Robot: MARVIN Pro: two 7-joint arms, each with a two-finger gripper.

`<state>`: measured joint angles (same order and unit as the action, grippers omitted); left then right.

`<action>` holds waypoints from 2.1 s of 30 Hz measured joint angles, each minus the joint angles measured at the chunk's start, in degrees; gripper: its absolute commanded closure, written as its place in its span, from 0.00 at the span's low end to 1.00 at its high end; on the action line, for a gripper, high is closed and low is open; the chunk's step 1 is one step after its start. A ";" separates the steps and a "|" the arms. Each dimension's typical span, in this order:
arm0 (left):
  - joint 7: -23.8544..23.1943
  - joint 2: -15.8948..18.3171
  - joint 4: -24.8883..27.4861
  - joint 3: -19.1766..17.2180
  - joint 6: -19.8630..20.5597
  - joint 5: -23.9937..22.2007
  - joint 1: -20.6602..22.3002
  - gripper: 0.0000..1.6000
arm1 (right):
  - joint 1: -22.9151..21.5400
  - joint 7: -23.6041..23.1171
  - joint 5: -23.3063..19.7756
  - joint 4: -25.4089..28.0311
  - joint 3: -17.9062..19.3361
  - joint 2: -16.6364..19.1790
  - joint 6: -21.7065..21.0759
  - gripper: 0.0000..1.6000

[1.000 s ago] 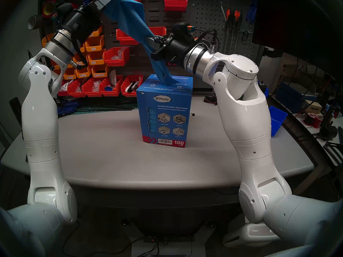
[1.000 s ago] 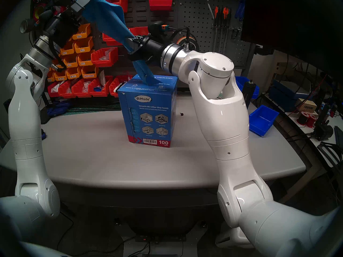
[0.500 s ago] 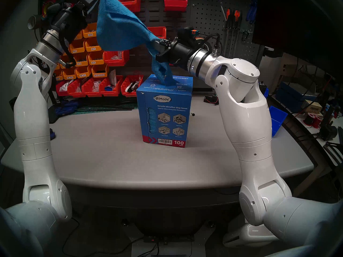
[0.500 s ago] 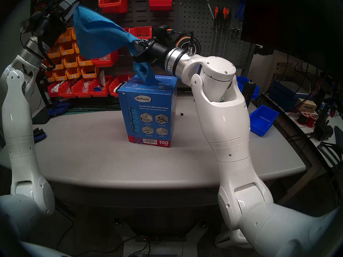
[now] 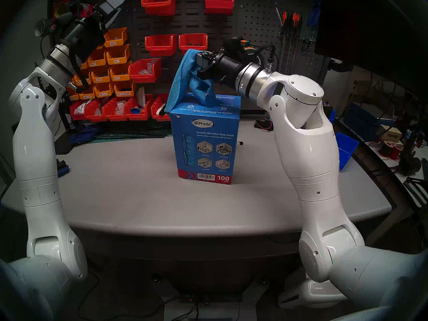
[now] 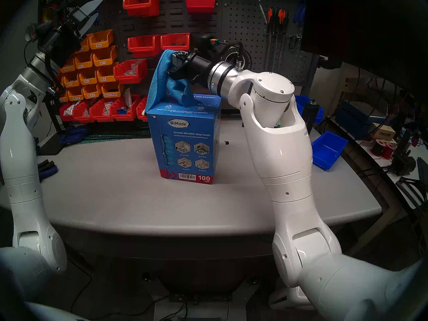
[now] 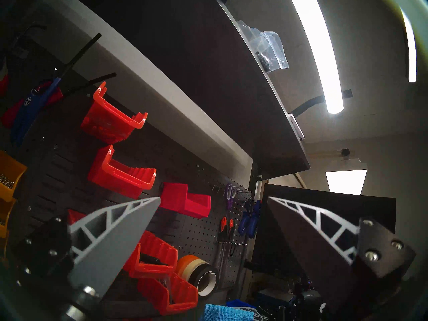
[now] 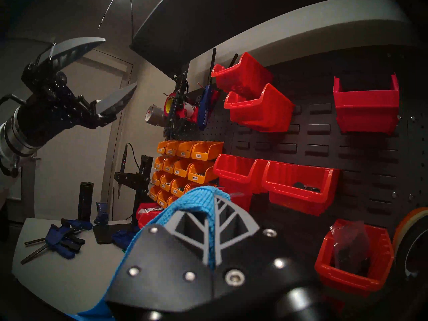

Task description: Take out a shop towel

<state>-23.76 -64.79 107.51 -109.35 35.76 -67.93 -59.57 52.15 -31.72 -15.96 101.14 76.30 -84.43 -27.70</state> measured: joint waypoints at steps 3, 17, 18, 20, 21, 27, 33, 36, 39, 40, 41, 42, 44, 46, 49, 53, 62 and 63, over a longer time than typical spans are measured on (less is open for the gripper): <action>0.19 -0.50 0.47 0.06 0.26 -0.25 -0.28 0.00 | -0.29 0.05 0.25 -0.45 0.04 -0.04 0.11 1.00; 0.17 -2.32 1.85 0.31 0.35 -1.01 -0.97 0.00 | -3.96 0.19 1.40 -3.55 0.64 -0.68 1.41 1.00; 0.17 -2.37 1.86 0.31 0.35 -1.02 -0.98 0.00 | -4.12 0.19 1.44 -3.70 0.67 -0.71 1.48 1.00; 0.16 -2.50 1.90 0.33 0.35 -1.03 -0.98 0.00 | -4.60 0.19 1.58 -4.13 0.75 -0.79 1.72 1.00; 0.16 -2.56 1.91 0.34 0.35 -1.03 -0.99 0.00 | -4.85 0.19 1.66 -4.34 0.79 -0.83 1.84 1.00; 0.14 -2.79 1.99 0.41 0.40 -1.05 -1.00 0.00 | -6.18 0.19 2.03 -5.40 0.95 -1.07 2.44 1.00; 0.13 -3.05 2.41 0.44 0.50 -1.13 -1.11 0.00 | -7.67 0.21 2.42 -6.37 1.27 -1.40 3.08 1.00; 0.13 -3.19 2.64 0.44 0.54 -1.19 -1.21 0.00 | -8.37 0.23 2.58 -6.84 1.42 -1.57 3.36 1.00; 0.13 -3.35 2.89 0.39 0.57 -1.26 -1.32 0.00 | -9.03 0.23 2.70 -7.27 1.51 -1.77 3.68 1.00; 0.13 -3.38 2.94 0.37 0.58 -1.27 -1.34 0.00 | -9.16 0.23 2.73 -7.36 1.51 -1.81 3.74 1.00; 0.13 -3.42 3.01 0.35 0.58 -1.29 -1.37 0.00 | -9.34 0.23 2.77 -7.47 1.52 -1.87 3.85 1.00; 0.13 -3.46 3.09 0.33 0.59 -1.31 -1.40 0.00 | -9.50 0.23 2.80 -7.59 1.52 -1.93 3.94 1.00; 0.14 -3.53 3.23 0.27 0.63 -1.35 -1.46 0.00 | -9.81 0.22 2.84 -7.79 1.53 -2.06 4.11 1.00; 0.17 -3.59 3.39 0.20 0.68 -1.40 -1.54 0.00 | -10.10 0.21 2.87 -7.97 1.53 -2.18 4.31 1.00; 0.21 -3.65 3.71 0.07 0.83 -1.53 -1.72 0.00 | -10.52 0.20 2.91 -8.24 1.53 -2.38 4.56 1.00; 0.25 -3.77 4.42 -0.20 1.34 -1.96 -2.07 0.00 | -11.03 0.19 2.95 -8.51 1.53 -2.62 4.86 1.00; 1.38 -4.16 6.55 -1.09 3.80 -2.95 -3.02 0.00 | -11.75 0.20 2.99 -8.76 1.61 -3.09 5.38 1.00; 1.55 -4.22 6.74 -1.20 4.03 -3.08 -3.12 0.00 | -11.79 0.21 3.00 -8.78 1.63 -3.12 5.41 1.00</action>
<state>-22.21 -69.01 114.25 -110.54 39.79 -71.01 -62.69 40.36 -31.51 -12.96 92.36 77.93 -87.55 -22.29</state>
